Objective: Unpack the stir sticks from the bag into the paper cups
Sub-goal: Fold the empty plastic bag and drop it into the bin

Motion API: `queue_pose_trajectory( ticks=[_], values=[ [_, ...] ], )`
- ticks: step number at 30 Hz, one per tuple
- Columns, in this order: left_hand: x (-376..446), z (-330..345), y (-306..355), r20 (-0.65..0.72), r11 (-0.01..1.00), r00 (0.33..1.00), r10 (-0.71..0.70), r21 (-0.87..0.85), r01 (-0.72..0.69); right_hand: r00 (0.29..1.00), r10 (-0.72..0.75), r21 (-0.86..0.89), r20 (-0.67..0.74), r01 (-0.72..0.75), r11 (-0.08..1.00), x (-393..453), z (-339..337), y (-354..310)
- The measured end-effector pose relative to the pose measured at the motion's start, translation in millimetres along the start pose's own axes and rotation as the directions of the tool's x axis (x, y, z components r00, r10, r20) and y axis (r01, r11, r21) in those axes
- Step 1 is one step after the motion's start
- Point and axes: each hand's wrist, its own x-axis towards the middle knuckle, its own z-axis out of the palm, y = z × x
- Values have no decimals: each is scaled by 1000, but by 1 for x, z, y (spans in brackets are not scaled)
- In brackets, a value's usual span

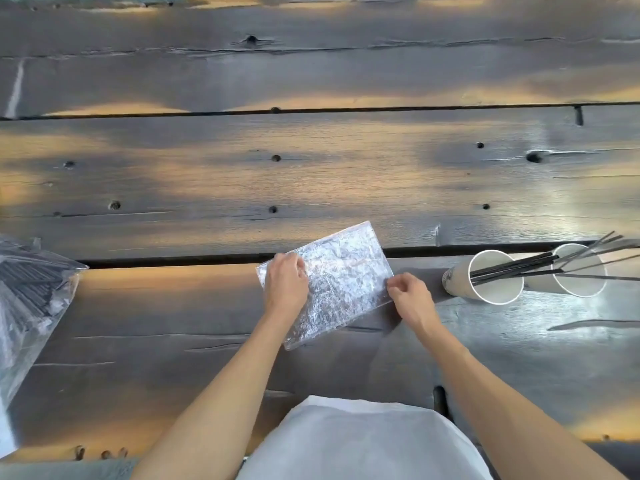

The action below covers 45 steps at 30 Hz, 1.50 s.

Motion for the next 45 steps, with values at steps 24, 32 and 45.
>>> queue_pose_trajectory(
  ticks=[24,32,45],
  values=[
    [88,1,44,150,984,988,-40,180,13,979,-160,-69,124,170,983,47,-17,-27],
    [81,-24,24,333,941,921,-203,-194,278,974,197,348,-111,-148,926,44,-22,-29],
    [46,-30,-18,382,837,892,-242,-383,391,862,202,503,464,-445,741,48,0,-49]
  ],
)
